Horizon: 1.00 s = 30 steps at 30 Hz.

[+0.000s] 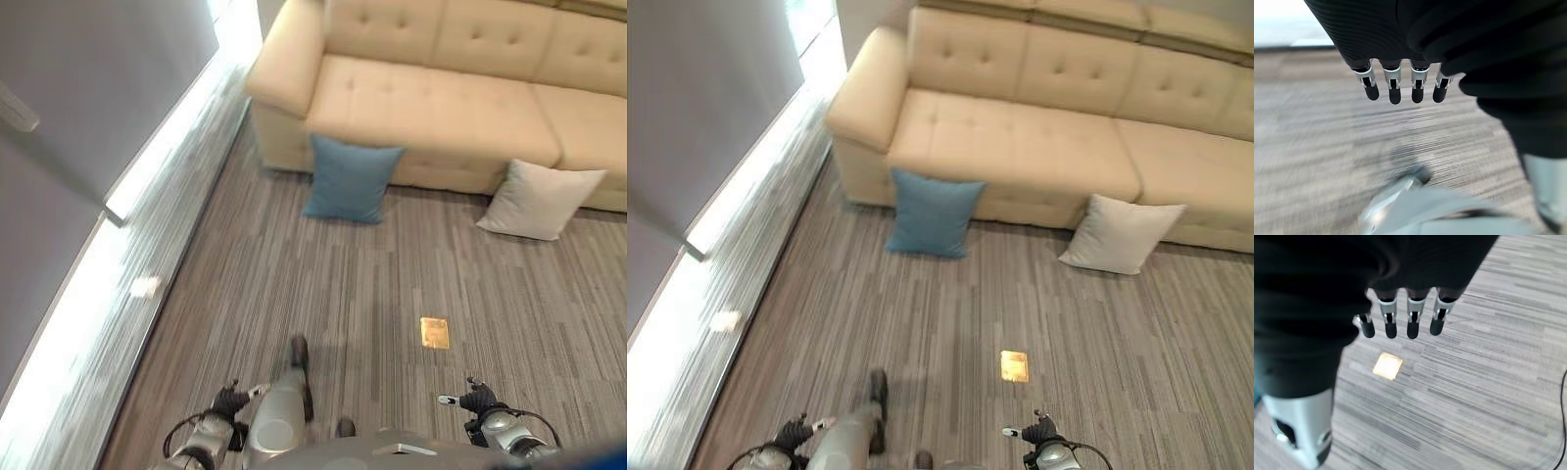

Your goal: Pick up all the scattered cushions and arrange them neatly on the sofa.

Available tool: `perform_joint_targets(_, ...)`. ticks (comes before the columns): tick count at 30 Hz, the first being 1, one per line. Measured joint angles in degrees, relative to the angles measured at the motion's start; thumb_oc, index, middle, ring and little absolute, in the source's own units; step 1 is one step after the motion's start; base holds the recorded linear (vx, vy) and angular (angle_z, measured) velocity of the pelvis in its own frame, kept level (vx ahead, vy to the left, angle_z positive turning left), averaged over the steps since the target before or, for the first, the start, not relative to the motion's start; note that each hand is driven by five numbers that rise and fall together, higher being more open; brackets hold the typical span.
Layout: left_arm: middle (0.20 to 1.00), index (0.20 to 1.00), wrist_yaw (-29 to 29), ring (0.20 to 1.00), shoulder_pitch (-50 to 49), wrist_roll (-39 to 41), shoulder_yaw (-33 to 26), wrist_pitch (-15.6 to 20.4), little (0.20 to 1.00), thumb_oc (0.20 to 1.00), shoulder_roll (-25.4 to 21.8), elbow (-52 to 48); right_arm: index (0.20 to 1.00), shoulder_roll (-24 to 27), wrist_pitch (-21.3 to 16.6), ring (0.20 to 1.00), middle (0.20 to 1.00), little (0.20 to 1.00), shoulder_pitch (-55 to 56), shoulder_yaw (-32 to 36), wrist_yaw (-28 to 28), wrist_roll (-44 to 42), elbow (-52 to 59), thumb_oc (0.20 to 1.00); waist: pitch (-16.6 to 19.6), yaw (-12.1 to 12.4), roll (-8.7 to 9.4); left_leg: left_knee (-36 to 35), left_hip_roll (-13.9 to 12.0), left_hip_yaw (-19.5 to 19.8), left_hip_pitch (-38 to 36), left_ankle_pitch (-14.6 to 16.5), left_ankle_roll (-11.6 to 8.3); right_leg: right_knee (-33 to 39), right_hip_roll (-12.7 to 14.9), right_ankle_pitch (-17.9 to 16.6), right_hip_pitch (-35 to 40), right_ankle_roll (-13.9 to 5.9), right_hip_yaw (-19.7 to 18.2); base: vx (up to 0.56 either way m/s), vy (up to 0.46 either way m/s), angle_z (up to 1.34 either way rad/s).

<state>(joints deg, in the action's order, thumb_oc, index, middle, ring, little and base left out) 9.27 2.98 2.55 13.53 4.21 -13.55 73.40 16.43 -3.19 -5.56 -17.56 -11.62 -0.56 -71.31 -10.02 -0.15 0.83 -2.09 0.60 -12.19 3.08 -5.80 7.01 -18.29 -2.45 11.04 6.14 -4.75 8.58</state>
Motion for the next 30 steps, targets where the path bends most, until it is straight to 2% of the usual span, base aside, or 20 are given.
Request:
perform_joint_targets(1,1.0,1.0,0.0,1.0,1.8,-1.2,1.3,0.1,1.0,1.0,-1.0,-0.1,1.0,-0.1,0.0,1.0,1.0,1.0,1.5,-0.8,0.0,1.1,2.2,1.0,0.0,-1.9,-0.1,-1.4,1.2,0.9,-1.8,0.5,0.6,-14.3,3.3,2.5,-7.1,-1.86,2.0,0.16,0.138,-0.1)
perform_joint_targets(3,1.0,1.0,0.1,1.0,5.1,-2.8,3.9,0.2,1.0,1.0,-2.2,-0.1,1.0,0.0,0.4,1.0,1.0,1.0,1.5,-0.9,0.0,2.0,3.1,1.0,-0.4,-2.9,0.76,-1.9,4.3,1.8,-3.7,1.9,0.87,-25.1,10.1,2.8,-15.4,-2.78,3.0,0.16,0.052,0.36)
perform_joint_targets(4,1.0,1.0,0.4,1.0,5.8,-3.8,4.7,0.6,1.0,1.0,-2.3,-0.2,1.0,-0.1,0.4,1.0,1.0,1.0,1.2,-0.9,0.0,2.0,3.4,1.0,-0.6,-2.8,0.29,-2.7,5.2,1.9,-5.5,2.4,0.34,-24.7,12.8,2.8,-18.0,-2.75,3.8,0.21,-0.009,0.37)
perform_joint_targets(5,1.0,1.0,0.6,1.0,5.8,-3.8,4.4,0.6,1.0,1.0,-2.2,-0.1,1.0,-0.6,0.4,1.0,1.0,1.0,1.3,-0.9,0.0,2.0,3.5,1.0,-0.8,-3.0,-0.26,-2.4,5.1,2.7,-7.2,3.4,-1.03,-19.0,12.7,2.5,-18.6,-2.75,3.2,0.33,-0.06,0.3)
perform_joint_targets(7,1.0,1.0,0.6,1.0,4.4,-3.8,3.6,0.6,1.0,1.0,-2.3,-0.1,1.0,-0.4,0.3,1.0,1.0,1.0,0.8,-0.9,-0.1,2.1,4.1,1.0,-1.0,-2.5,-0.72,-3.1,5.3,3.0,-9.7,7.1,-2.06,-6.6,12.5,-0.2,-19.9,-2.63,4.2,0.26,-0.106,0.02)
perform_joint_targets(10,1.0,1.0,0.5,1.0,2.1,-4.1,2.7,-0.4,1.0,1.0,-2.3,1.1,1.0,-0.3,0.3,1.0,1.0,1.0,-0.3,-0.3,-0.1,3.1,5.5,1.0,-0.9,-2.4,0.78,-2.8,7.1,2.5,-10.9,8.3,-1.67,7.5,12.3,-7.8,-22.9,-3.0,4.9,0.14,-0.07,-0.05)
perform_joint_targets(12,1.0,1.0,0.5,1.0,2.0,-4.5,2.7,-0.3,1.0,1.0,-1.9,0.9,1.0,-0.3,0.7,1.0,1.0,1.0,1.0,0.5,0.0,3.2,4.3,1.0,-1.3,-3.0,0.52,-2.8,7.1,3.3,-13.2,9.1,-2.8,7.9,11.2,-11.0,-22.7,-1.35,5.0,0.22,-0.169,0.55)
perform_joint_targets(13,1.0,1.0,0.5,1.0,1.3,-4.6,2.5,-0.3,1.0,1.0,-1.8,0.8,1.0,-0.3,1.0,1.0,1.0,1.0,1.4,0.5,0.1,3.2,3.9,1.0,-1.0,-2.9,0.31,-2.6,6.3,3.3,-15.3,10.6,-5.14,6.7,8.9,-11.6,-21.3,-0.12,5.5,0.22,-0.225,0.51)
perform_joint_targets(15,1.0,1.0,0.5,1.0,1.0,-5.6,2.3,-0.2,1.0,1.0,-1.4,-0.2,1.0,-0.1,0.9,1.0,1.0,1.0,1.2,1.7,0.0,3.3,3.8,1.0,-0.6,-2.7,0.4,-1.6,5.7,3.7,-16.2,11.9,-7.27,6.3,6.5,-11.8,-18.8,1.31,7.8,0.2,-0.281,0.46)
perform_joint_targets(16,1.0,1.0,0.5,1.0,1.2,-5.9,2.3,0.0,1.0,1.0,-0.4,-0.1,1.0,0.2,0.9,1.0,1.0,1.0,1.6,2.2,0.0,3.1,3.5,1.0,-0.2,-2.6,0.97,1.9,5.7,3.4,-15.9,12.0,-7.38,12.4,5.2,-13.3,-14.3,8.19,8.0,0.15,-0.281,0.33)
perform_joint_targets(17,1.0,1.0,0.4,1.0,0.7,-6.0,2.1,0.0,1.0,1.0,0.8,-0.1,1.0,0.2,0.7,1.0,1.0,1.0,1.3,2.3,0.0,3.0,3.4,1.0,0.1,-2.1,1.6,10.0,5.4,2.9,-13.6,12.0,-7.43,17.9,4.7,-14.6,-9.1,9.14,7.8,0.09,-0.236,0.2)
perform_joint_targets(18,1.0,1.0,0.3,1.0,0.1,-5.9,1.8,0.0,1.0,1.0,1.0,-0.1,1.0,0.2,0.3,1.0,1.0,1.0,1.4,2.3,0.0,3.0,3.4,1.0,0.4,-1.9,1.86,17.1,4.9,2.9,-11.0,12.8,-8.71,20.4,4.5,-14.8,-6.9,9.36,7.8,0.06,-0.167,-0.03)
perform_joint_targets(20,1.0,1.0,0.1,1.0,0.5,-5.8,1.6,0.1,1.0,1.0,0.9,-0.2,1.0,0.4,0.2,1.0,1.0,1.0,0.9,1.7,0.0,3.0,3.3,1.0,0.3,-1.3,2.26,36.6,1.9,1.3,-1.3,13.4,-11.46,22.6,3.9,-14.5,-5.0,10.77,7.5,0.08,-0.128,-0.15)
perform_joint_targets(21,1.0,1.0,0.0,1.0,0.7,-5.6,1.6,0.2,1.0,1.0,0.8,-0.2,1.0,0.4,0.1,1.0,1.0,1.0,0.8,1.4,0.0,2.9,3.2,1.0,0.3,-1.1,2.03,41.0,-0.5,1.4,1.6,13.6,-11.8,22.6,3.1,-13.9,-4.5,11.71,7.5,0.1,-0.079,-0.17)
perform_joint_targets(22,1.0,1.0,0.0,1.0,1.4,-5.4,1.6,0.1,1.0,1.0,0.6,-0.1,1.0,0.0,0.1,1.0,1.0,1.0,0.8,1.2,0.0,2.9,3.1,1.0,0.0,-0.9,2.34,41.6,-2.4,1.7,3.4,13.7,-11.87,22.7,2.6,-13.2,-3.7,12.6,7.4,0.14,-0.043,-0.09)
perform_joint_targets(24,1.0,1.0,0.0,1.0,2.3,-5.3,1.6,0.2,1.0,1.0,-0.7,-0.3,1.0,-0.5,0.3,1.0,1.0,1.0,0.8,1.1,0.0,2.9,2.7,1.0,-1.2,-0.4,4.07,36.7,-4.9,1.8,5.9,13.7,-11.91,23.4,2.6,-12.6,-2.1,13.05,7.0,0.18,-0.004,-0.11)
perform_joint_targets(26,1.0,1.0,0.0,1.0,2.8,-4.9,1.5,0.2,1.0,1.0,-1.6,-0.3,1.0,-0.5,0.3,1.0,1.0,1.0,0.3,1.0,-0.1,2.9,2.4,1.0,-2.2,-0.4,5.03,23.7,-5.8,1.6,6.0,13.0,-11.63,23.5,2.6,-11.5,-0.8,12.27,6.6,0.21,0.028,-0.13)
perform_joint_targets(27,1.0,1.0,0.0,1.0,3.0,-4.8,1.5,0.1,1.0,1.0,-1.8,-0.2,1.0,-0.5,0.3,1.0,1.0,1.0,0.3,0.9,-0.2,2.9,2.0,1.0,-2.6,-0.5,5.28,17.9,-6.1,1.6,5.9,11.5,-11.73,23.5,2.5,-11.1,0.0,11.69,6.7,0.27,0.059,0.01)
perform_joint_targets(29,1.0,1.0,0.1,1.0,3.2,-4.2,1.6,0.1,1.0,1.0,-1.6,-0.2,1.0,-0.4,0.4,1.0,1.0,1.0,0.3,0.8,-0.5,2.9,0.2,1.0,-3.2,-0.5,4.87,5.8,-5.6,2.0,6.1,5.0,-12.62,23.8,2.1,-8.8,1.6,9.18,6.8,0.19,0.051,0.13)
perform_joint_targets(30,1.0,1.0,0.1,1.0,3.5,-3.8,1.6,0.1,1.0,1.0,-1.3,-0.2,1.0,-0.5,0.4,1.0,1.0,1.0,0.2,0.8,-0.6,2.9,-0.5,1.0,-3.7,-0.3,4.22,1.8,-5.6,2.8,6.3,2.4,-13.09,23.9,1.5,-8.2,2.4,8.64,6.8,0.22,0.098,0.1)
